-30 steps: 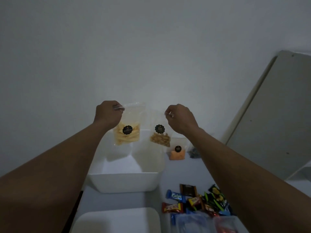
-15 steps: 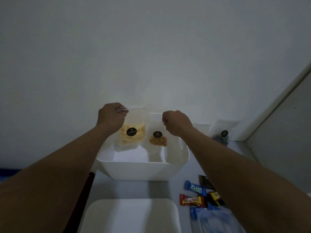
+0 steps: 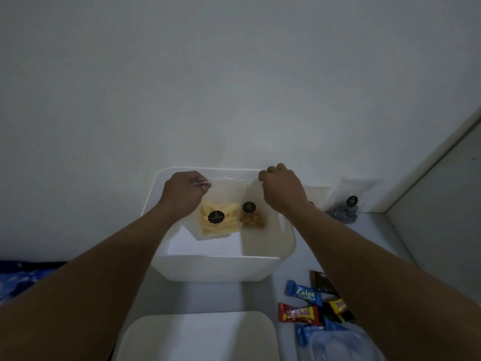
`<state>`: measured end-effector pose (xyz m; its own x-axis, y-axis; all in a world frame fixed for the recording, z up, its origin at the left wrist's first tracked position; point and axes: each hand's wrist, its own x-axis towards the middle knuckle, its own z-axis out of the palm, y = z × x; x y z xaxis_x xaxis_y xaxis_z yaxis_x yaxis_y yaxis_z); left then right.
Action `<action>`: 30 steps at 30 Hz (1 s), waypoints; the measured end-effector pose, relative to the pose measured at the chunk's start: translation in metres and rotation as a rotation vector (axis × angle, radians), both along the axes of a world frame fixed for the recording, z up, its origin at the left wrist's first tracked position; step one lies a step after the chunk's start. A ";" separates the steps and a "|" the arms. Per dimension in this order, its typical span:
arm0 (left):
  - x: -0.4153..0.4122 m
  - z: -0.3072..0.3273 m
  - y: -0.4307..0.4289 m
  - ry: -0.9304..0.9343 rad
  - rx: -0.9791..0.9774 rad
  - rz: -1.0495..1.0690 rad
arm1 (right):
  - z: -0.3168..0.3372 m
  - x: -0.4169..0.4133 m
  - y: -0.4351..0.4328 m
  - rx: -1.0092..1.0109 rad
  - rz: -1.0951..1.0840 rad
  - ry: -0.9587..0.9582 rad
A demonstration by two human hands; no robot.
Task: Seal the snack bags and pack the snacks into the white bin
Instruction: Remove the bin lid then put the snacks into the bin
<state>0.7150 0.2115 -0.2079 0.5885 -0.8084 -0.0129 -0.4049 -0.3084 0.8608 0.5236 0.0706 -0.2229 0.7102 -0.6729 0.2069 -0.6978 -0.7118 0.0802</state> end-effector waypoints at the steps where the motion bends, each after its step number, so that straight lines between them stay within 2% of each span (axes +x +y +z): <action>1: -0.005 -0.002 -0.004 0.005 0.010 -0.015 | 0.001 -0.007 -0.001 0.013 -0.026 -0.029; 3: -0.017 -0.007 -0.014 0.010 0.032 -0.053 | 0.000 -0.021 -0.001 0.113 -0.106 -0.096; 7: -0.039 -0.025 -0.036 0.014 0.050 -0.095 | -0.004 -0.042 0.001 0.578 -0.254 -0.300; 9: -0.047 -0.034 -0.046 -0.014 0.041 -0.104 | -0.006 -0.047 0.004 0.655 -0.238 -0.328; 15: -0.059 -0.049 -0.064 -0.130 0.055 -0.062 | -0.004 -0.050 0.011 0.630 -0.188 -0.418; 22: -0.060 -0.056 -0.064 -0.226 0.101 0.045 | 0.003 -0.046 0.019 0.693 -0.186 -0.253; 30: -0.063 -0.047 -0.059 -0.197 0.094 0.053 | 0.000 -0.051 0.031 0.777 -0.188 -0.273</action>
<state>0.6517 0.1525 -0.2552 0.6287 -0.7770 0.0325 -0.5436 -0.4092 0.7328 0.4729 0.1011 -0.2226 0.5644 -0.7968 -0.2159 -0.7342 -0.3649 -0.5726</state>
